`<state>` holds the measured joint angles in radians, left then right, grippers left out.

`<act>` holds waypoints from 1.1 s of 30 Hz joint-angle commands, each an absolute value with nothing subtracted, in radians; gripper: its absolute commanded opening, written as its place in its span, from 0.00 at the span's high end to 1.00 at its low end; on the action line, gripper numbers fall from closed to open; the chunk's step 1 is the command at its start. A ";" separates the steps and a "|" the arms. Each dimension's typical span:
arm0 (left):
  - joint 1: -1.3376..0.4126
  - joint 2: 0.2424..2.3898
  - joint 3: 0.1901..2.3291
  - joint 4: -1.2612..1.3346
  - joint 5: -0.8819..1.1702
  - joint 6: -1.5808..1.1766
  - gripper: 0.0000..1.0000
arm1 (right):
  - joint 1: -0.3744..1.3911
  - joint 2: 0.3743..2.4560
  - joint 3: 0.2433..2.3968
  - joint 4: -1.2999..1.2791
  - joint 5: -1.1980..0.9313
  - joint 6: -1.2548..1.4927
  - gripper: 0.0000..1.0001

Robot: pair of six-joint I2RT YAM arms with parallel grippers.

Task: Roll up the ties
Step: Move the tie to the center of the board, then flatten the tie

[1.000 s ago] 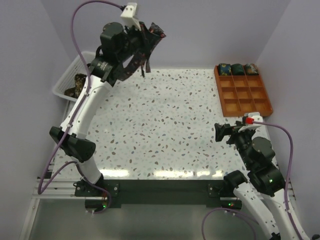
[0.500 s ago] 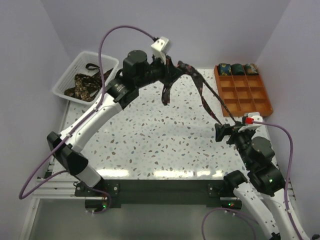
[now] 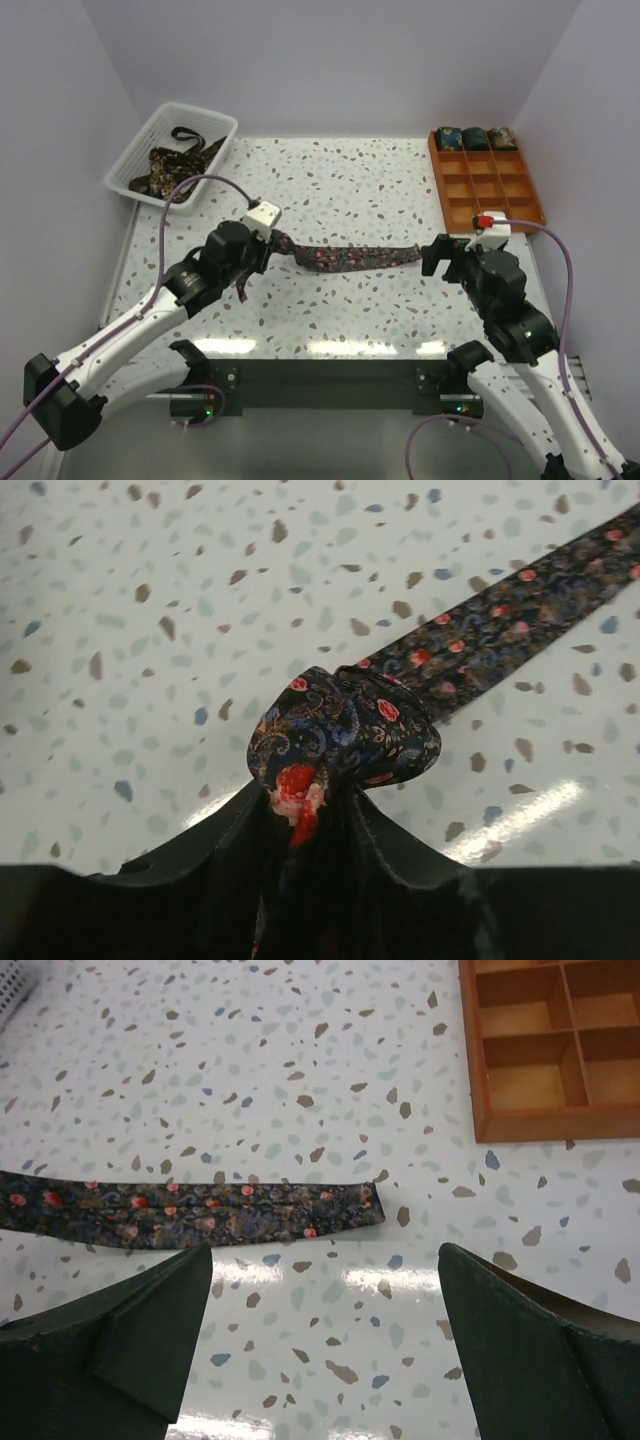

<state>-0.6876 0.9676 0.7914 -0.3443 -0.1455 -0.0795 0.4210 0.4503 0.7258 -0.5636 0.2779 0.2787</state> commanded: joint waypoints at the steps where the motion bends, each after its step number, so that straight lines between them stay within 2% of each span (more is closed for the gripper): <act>1: -0.681 0.897 0.724 -0.353 -0.446 -0.080 0.58 | 0.426 0.573 0.773 -0.594 0.328 0.362 0.01; 5: -0.657 0.914 0.709 -0.377 -0.609 -0.126 0.43 | 0.426 0.749 0.802 -0.591 0.341 0.399 0.01; 7: -0.585 0.933 0.716 -0.385 -0.636 -0.138 0.43 | 0.425 0.823 0.808 -0.554 0.347 0.399 0.01; 9: -0.467 0.959 0.723 -0.376 -0.606 -0.143 0.41 | 0.422 0.923 0.814 -0.531 0.367 0.393 0.02; 12: -0.402 0.982 0.733 -0.354 -0.586 -0.141 0.37 | 0.396 1.038 0.818 -0.468 0.344 0.358 0.04; 15: -0.402 0.979 0.747 -0.357 -0.491 -0.176 0.34 | 0.321 1.150 0.825 -0.417 0.281 0.338 0.11; 16: -0.402 0.967 0.742 -0.357 -0.400 -0.219 0.31 | 0.296 1.173 0.827 -0.390 0.187 0.333 0.14; 19: -0.402 0.927 0.697 -0.347 -0.271 -0.314 0.25 | 0.233 1.252 0.830 -0.330 0.097 0.319 0.21; 30: -0.402 0.854 0.586 -0.367 -0.199 -0.437 0.23 | 0.173 1.425 0.810 -0.230 0.031 0.293 0.31; 33: -0.402 0.841 0.548 -0.362 -0.199 -0.475 0.22 | 0.146 1.446 0.798 -0.206 0.003 0.291 0.41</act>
<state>-0.4042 0.8612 0.5781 -0.3828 -0.2260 -0.4061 0.1707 1.4357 0.7979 -0.2779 0.0479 0.3073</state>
